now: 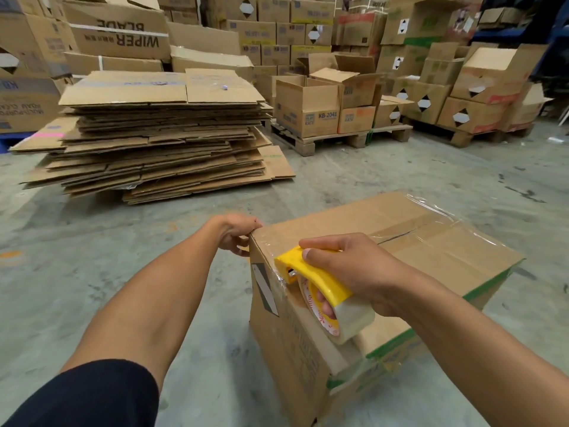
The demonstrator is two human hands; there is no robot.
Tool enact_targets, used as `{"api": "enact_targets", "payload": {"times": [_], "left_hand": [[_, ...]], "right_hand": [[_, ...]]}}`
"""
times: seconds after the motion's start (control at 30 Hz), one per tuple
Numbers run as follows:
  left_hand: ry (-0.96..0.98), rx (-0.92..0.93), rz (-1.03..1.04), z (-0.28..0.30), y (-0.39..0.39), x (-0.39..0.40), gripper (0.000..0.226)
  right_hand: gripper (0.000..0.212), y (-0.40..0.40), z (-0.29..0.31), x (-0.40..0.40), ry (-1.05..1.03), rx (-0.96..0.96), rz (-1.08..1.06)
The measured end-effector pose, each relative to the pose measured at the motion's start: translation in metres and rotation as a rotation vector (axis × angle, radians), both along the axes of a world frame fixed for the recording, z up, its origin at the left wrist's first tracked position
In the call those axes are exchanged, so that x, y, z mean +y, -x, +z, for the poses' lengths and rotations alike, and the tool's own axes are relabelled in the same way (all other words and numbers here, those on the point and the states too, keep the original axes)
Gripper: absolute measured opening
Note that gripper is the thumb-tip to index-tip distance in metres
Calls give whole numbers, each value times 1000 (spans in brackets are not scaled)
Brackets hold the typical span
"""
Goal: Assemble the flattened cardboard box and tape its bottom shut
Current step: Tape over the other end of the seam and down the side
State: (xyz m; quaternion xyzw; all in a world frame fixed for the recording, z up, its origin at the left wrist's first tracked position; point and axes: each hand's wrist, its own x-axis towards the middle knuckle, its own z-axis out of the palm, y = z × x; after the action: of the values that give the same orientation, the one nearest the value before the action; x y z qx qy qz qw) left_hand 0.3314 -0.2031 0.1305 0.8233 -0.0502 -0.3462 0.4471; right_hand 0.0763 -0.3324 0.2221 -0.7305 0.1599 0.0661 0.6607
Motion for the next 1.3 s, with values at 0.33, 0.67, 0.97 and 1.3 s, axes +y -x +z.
{"api": "enact_targets", "payload": {"times": [0.33,0.67,0.97,1.3], "left_hand": [[164,-261,206,-18,4,12,71],[59,-948,-678,-17,70,12,62],[-107,-937,-748,-13,73,7,53],[-225,-961,-749,-12,80,2,66]], "right_hand": [[32,-1,1,0,24,15,3],[20,-3,4,3,48,-2,52],[26,62,-2,-9,6,2,46],[28,173,-24,-23,-119,25,-51]]}}
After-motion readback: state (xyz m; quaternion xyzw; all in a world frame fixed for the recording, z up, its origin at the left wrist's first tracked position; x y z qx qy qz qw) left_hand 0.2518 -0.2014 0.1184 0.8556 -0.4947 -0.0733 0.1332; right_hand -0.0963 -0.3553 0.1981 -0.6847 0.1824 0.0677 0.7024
